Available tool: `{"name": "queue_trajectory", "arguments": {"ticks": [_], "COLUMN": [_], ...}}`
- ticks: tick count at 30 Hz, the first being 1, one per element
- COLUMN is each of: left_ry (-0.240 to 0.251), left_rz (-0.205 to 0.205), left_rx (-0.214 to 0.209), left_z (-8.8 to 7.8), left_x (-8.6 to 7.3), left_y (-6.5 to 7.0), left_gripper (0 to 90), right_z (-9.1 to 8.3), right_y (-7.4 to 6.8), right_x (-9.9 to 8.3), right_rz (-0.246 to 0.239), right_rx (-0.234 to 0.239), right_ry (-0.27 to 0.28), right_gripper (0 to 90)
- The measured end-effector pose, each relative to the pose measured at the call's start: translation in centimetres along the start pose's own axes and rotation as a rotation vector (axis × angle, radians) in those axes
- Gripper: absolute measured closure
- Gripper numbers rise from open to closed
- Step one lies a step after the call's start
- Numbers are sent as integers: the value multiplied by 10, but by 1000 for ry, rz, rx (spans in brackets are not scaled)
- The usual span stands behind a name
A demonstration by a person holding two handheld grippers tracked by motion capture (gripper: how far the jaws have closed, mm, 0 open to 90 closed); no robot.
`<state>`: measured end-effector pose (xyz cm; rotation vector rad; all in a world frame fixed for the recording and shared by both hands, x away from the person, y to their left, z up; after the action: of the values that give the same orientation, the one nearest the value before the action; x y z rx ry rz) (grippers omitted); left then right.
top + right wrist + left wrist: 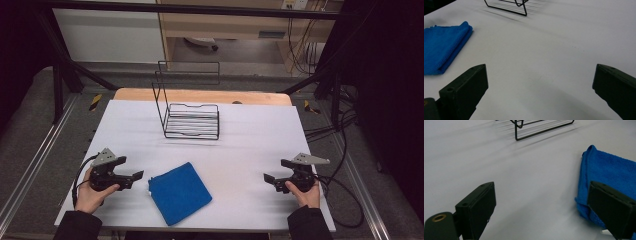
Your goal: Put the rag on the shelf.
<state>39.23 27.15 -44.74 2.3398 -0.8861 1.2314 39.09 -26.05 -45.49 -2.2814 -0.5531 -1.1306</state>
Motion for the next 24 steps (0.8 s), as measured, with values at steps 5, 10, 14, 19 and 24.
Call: {"name": "queue_trajectory", "arguments": {"ticks": [5, 10, 14, 19, 24], "left_ry": [-6, -24, -40, -81, -113], "left_rz": [1, 14, 17, 39, 31], "left_rx": [-5, -16, -30, -38, -63], "left_z": [2, 5, 10, 16, 21], "left_x": [5, 7, 9, 8, 9], "left_y": [5, 13, 22, 32, 40], "left_gripper": [97, 114, 147, 229, 337], "right_z": [-1, 1, 4, 10, 19], "right_y": [0, -1, -5, -13, -23], "right_x": [0, 0, 1, 2, 4], "right_rz": [4, 3, -10, -24, -39], "right_rx": [-2, -3, -4, -4, 16], "right_ry": [-1, -5, -21, -35, -54], "right_gripper": [7, 7, 8, 9, 11]}}
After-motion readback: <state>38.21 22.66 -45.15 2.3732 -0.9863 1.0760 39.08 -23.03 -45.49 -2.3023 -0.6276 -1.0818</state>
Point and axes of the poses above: each handheld gripper's, and its own axes: z roughly forward along the jaws, x roughly out of its top, y roughly to its right, the point moved 4 cm from there along z, roughly forward along the jaws, and after that the axes turned 5 degrees about z, right-handed, at the moved point
